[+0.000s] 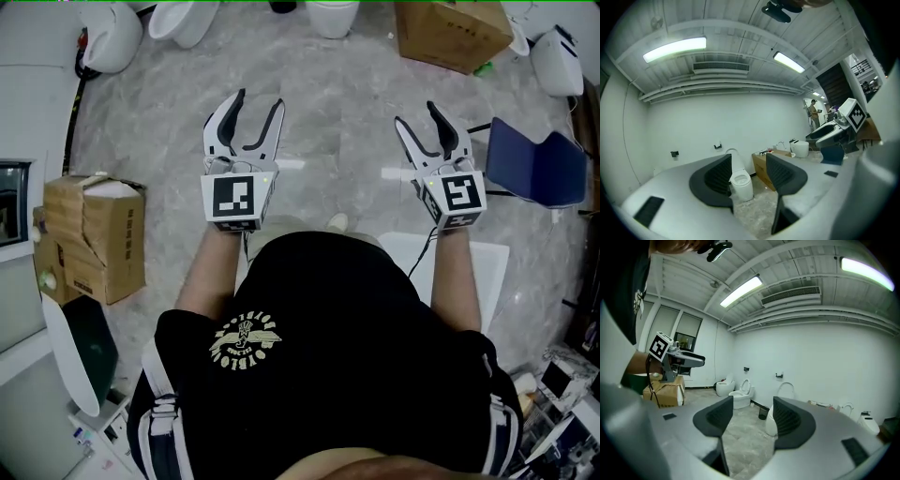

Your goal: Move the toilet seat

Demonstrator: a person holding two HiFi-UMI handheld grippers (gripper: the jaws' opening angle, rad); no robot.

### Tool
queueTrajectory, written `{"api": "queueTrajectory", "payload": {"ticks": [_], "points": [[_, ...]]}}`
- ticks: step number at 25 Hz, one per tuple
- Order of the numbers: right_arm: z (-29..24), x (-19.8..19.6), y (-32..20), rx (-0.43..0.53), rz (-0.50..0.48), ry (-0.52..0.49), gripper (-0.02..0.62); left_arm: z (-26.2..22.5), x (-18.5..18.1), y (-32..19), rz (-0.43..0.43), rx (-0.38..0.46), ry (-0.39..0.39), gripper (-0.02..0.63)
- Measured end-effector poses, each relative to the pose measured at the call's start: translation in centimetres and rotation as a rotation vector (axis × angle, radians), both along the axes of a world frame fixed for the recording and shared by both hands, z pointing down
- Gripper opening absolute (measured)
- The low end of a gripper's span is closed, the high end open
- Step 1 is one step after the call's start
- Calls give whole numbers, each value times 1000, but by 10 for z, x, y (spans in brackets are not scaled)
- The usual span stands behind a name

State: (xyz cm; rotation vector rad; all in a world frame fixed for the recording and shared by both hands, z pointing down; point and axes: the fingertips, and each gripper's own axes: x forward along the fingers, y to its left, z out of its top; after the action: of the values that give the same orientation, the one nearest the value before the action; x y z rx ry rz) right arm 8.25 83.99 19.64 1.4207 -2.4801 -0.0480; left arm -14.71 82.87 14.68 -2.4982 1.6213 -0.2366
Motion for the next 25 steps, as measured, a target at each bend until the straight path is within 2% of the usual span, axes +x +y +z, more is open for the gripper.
{"api": "queueTrajectory", "payload": {"ticks": [3, 5, 8, 12, 20, 25], "points": [[-1, 6, -11, 32, 7, 40, 256, -2, -7, -8, -61, 29, -16, 219], [-2, 9, -19, 39, -1, 31, 258, -2, -7, -15, -73, 36, -15, 219], [-2, 9, -31, 36, 6, 9, 262, 3, -2, -23, -39, 36, -30, 221], [-2, -9, -55, 36, -17, 12, 264, 17, -12, -47, -12, -24, -22, 222], [5, -9, -112, 8, 24, 22, 264, 0, 7, -113, 64, 30, -26, 222], [20, 2, -151, -29, 41, 15, 264, 16, 18, -154, 81, -14, -48, 222]]}}
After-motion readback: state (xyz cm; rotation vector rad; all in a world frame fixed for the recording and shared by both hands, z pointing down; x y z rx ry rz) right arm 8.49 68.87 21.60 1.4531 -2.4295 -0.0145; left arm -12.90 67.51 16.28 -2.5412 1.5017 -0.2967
